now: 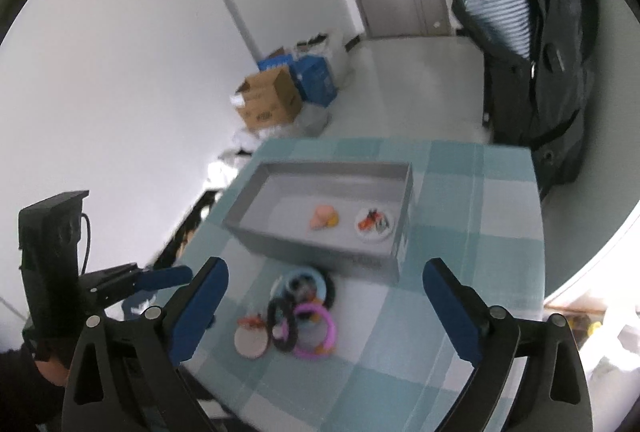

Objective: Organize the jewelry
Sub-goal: 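Withdraw both grippers from the box back toward the jewelry pile, then grasp the white round pin badge with the left gripper and lift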

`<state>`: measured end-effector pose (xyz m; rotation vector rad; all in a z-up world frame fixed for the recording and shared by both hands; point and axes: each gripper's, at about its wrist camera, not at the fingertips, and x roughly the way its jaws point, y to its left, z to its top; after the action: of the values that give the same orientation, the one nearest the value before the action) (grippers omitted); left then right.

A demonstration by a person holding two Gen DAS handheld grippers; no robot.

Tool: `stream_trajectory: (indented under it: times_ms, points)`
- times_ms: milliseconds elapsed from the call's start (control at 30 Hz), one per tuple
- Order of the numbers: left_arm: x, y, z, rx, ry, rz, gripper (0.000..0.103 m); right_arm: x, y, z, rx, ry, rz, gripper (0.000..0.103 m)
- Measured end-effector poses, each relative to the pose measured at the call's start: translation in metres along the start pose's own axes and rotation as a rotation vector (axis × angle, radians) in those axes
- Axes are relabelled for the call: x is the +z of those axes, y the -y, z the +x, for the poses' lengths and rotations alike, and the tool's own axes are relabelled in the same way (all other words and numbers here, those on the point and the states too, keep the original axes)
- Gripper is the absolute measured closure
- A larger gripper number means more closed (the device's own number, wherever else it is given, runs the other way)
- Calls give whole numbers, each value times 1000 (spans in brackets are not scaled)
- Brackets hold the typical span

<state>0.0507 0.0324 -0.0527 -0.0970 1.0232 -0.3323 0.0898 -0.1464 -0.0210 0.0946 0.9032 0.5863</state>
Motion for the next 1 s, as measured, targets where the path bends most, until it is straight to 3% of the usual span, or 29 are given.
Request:
stream_trajectory:
  times_ms: [200,367,667,733,767,800,933,1000]
  points:
    - [-18,-7,33,67,-146,19,35,-26,3,-3,-23,-38,23,4]
    - [-17,-1,37,85,-144,56,35,-39,13,-7,-28,-44,107,0]
    - [-21,17,47,162,-152,143,36,-50,4,-4,-40,-66,105,0]
    - [-23,20,45,162,-156,154,43,-50,5,-4,-41,-64,106,0]
    - [-22,20,43,155,-160,157,62,-50,6,-4,-43,-63,107,0]
    - [-21,18,43,148,-164,155,66,-50,7,-4,-47,-63,110,0]
    - [-18,17,47,119,-177,140,66,-50,10,-2,-45,-67,132,0]
    - [-17,15,46,70,-182,118,66,-49,10,-1,-49,-65,131,0]
